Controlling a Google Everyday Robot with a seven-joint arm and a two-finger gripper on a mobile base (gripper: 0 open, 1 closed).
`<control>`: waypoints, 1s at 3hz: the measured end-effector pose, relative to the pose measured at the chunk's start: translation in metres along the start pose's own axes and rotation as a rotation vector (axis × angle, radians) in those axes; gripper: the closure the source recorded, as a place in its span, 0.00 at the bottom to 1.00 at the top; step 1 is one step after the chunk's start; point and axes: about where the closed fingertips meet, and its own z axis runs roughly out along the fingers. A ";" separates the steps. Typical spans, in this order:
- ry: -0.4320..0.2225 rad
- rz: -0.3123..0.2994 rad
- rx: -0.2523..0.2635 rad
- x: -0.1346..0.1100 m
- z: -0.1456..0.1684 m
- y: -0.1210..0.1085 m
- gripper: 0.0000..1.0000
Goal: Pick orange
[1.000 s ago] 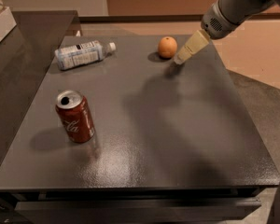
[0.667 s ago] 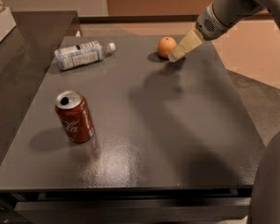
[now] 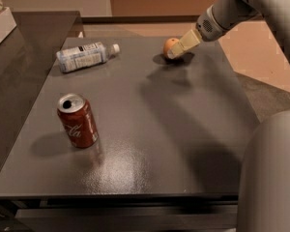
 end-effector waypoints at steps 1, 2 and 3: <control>-0.050 0.035 0.001 -0.017 0.026 -0.007 0.00; -0.049 0.031 -0.006 -0.020 0.038 -0.005 0.00; -0.040 0.030 -0.010 -0.020 0.042 -0.004 0.17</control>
Offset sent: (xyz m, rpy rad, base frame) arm 0.0394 0.0201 -0.0120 0.0625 -0.0435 -0.0466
